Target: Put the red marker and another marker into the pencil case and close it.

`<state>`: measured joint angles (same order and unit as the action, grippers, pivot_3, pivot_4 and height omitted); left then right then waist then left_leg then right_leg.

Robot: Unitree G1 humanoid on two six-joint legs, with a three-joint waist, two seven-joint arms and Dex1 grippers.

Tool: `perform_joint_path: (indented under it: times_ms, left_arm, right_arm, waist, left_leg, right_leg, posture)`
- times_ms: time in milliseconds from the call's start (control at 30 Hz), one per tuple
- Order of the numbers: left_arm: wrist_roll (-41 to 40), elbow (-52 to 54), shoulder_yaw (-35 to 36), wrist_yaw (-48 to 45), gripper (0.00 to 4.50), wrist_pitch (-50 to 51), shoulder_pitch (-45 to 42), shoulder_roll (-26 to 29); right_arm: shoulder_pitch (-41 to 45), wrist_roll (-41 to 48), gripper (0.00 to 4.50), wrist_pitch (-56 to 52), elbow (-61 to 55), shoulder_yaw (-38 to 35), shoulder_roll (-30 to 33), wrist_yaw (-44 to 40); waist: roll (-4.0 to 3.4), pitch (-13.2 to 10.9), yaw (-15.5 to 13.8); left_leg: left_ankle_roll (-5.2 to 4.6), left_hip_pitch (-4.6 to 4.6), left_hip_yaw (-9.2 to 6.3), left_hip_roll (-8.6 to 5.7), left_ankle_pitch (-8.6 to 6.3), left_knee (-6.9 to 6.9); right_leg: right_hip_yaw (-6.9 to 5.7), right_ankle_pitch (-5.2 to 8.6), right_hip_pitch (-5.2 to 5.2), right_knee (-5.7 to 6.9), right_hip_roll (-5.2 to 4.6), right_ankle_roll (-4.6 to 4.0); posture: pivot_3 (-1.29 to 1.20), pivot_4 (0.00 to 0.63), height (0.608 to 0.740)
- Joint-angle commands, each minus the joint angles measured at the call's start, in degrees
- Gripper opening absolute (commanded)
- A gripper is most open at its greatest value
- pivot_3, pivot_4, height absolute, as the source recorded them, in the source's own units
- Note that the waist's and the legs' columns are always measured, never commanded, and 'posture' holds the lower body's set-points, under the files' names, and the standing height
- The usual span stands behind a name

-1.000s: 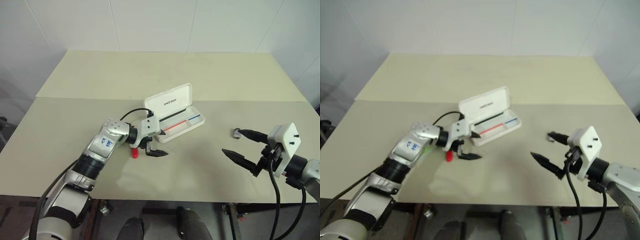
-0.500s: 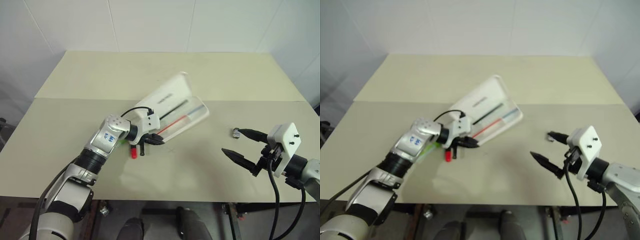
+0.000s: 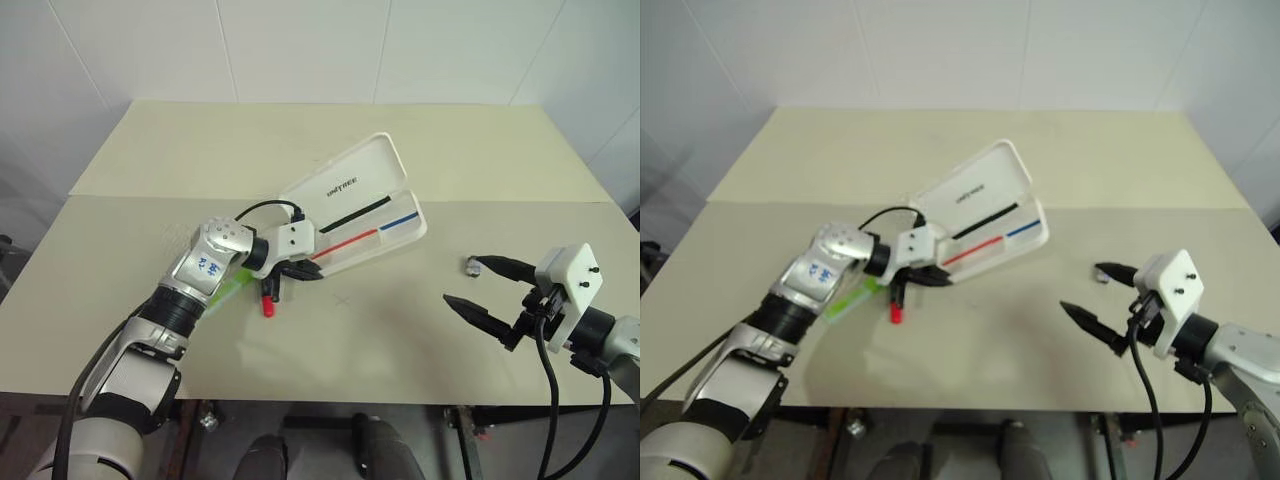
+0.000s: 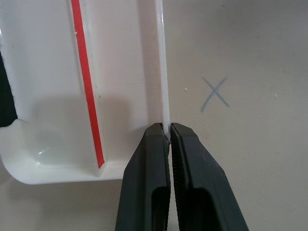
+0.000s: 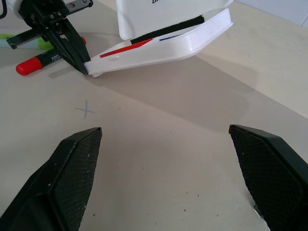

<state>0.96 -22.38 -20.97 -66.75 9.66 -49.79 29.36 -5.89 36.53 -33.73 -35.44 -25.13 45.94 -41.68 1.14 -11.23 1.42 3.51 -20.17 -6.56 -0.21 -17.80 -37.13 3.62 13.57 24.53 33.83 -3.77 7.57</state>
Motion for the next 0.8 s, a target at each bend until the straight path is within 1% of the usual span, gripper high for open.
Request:
perform_joint_path:
  times_ms: [33, 133, 333, 400, 533, 667, 800]
  left_arm:
    - [1.4, 3.9, 0.0, -2.2, 0.01, -2.9, -1.1, 2.2]
    - [2.7, 5.6, -0.6, -2.6, 0.01, -4.6, -0.2, 3.0]
    - [5.3, 14.1, -2.7, -3.8, 0.01, 1.0, 1.7, 4.0]
    - [8.3, 17.6, -4.5, -3.8, 0.01, 2.6, 2.4, 5.1]
    - [12.1, 20.9, -5.9, -2.3, 0.01, 1.5, 3.6, 6.5]
    - [13.0, 22.9, -6.3, -2.2, 0.01, 4.7, 3.6, 5.3]
    - [12.8, 26.3, -7.5, -4.6, 0.01, 7.0, 4.3, 5.2]
  right_arm:
    - [-0.2, 0.7, 4.5, 0.3, -1.7, -1.7, 0.2, 0.3]
    - [-0.5, 0.7, 4.5, 0.2, -1.9, -1.9, 0.3, 0.3]
    - [-3.2, 1.1, 4.5, 0.0, -2.7, -3.9, 0.2, 0.1]
    - [-4.6, 1.1, 4.5, -0.1, -3.0, -5.3, 0.3, 0.1]
    - [-6.6, 1.1, 4.5, -0.1, -3.4, -7.4, 0.4, 0.0]
    - [-9.5, 0.5, 4.5, 0.1, -3.0, -11.0, 0.5, -0.7]
    - [-10.7, 0.7, 4.5, 0.2, -3.2, -12.3, 0.4, -0.8]
  waist:
    - [0.0, 0.0, 0.0]
    - [0.0, 0.0, -0.1]
    - [0.0, 0.0, -0.7]
    - [0.0, 0.0, -1.1]
    - [0.0, 0.0, -1.2]
    - [0.0, 0.0, -1.3]
    - [0.0, 0.0, -1.3]
  left_leg:
    - [0.0, 0.0, 0.0, 0.0, 0.0, 0.0]
    - [-0.01, -0.02, 0.0, 0.0, 0.0, 0.0]
    - [-0.01, -0.04, 0.0, 0.0, 0.0, -0.02]
    - [-0.01, -0.04, 0.0, 0.0, -0.01, -0.02]
    - [-0.02, -0.02, 0.02, 0.0, -0.01, -0.01]
    - [-0.03, -0.03, 0.01, 0.0, -0.01, -0.07]
    - [-0.03, -0.03, 0.02, 0.0, -0.01, -0.07]
  right_leg:
    - [0.0, 0.0, 0.01, 0.0, 0.0, 0.0]
    - [0.0, 0.0, 0.0, 0.0, 0.0, 0.0]
    - [0.01, 0.0, 0.0, -0.01, -0.01, 0.01]
    - [0.01, 0.01, 0.01, 0.0, 0.0, 0.0]
    - [0.03, 0.02, -0.01, 0.01, 0.01, -0.02]
    - [0.05, 0.11, -0.02, 0.01, 0.03, -0.19]
    - [0.07, 0.15, -0.03, 0.0, 0.04, -0.27]
  posture:
    - [0.0, 0.15, 0.74]
    - [0.0, 0.15, 0.74]
    - [0.0, 0.15, 0.74]
    - [0.0, 0.15, 0.74]
    - [0.0, 0.15, 0.74]
    - [0.0, 0.15, 0.74]
    - [0.0, 0.15, 0.74]
